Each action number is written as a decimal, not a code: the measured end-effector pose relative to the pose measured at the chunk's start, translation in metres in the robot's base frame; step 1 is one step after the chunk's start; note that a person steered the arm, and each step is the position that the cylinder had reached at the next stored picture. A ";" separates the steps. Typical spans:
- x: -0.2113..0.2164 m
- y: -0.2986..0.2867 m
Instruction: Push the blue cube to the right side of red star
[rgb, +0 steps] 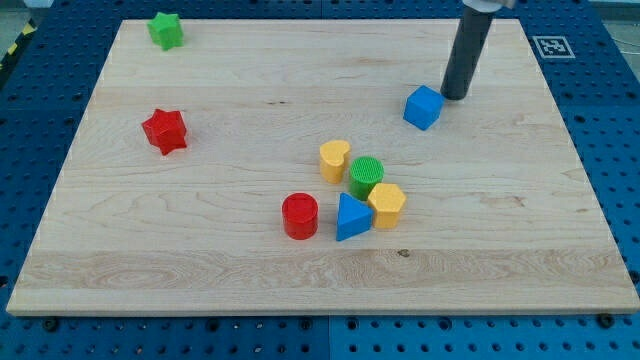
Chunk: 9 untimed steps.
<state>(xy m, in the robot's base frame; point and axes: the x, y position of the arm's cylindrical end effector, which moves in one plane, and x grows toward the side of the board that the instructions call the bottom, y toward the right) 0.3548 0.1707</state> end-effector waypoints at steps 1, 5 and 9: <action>0.001 0.000; 0.053 -0.039; -0.036 -0.037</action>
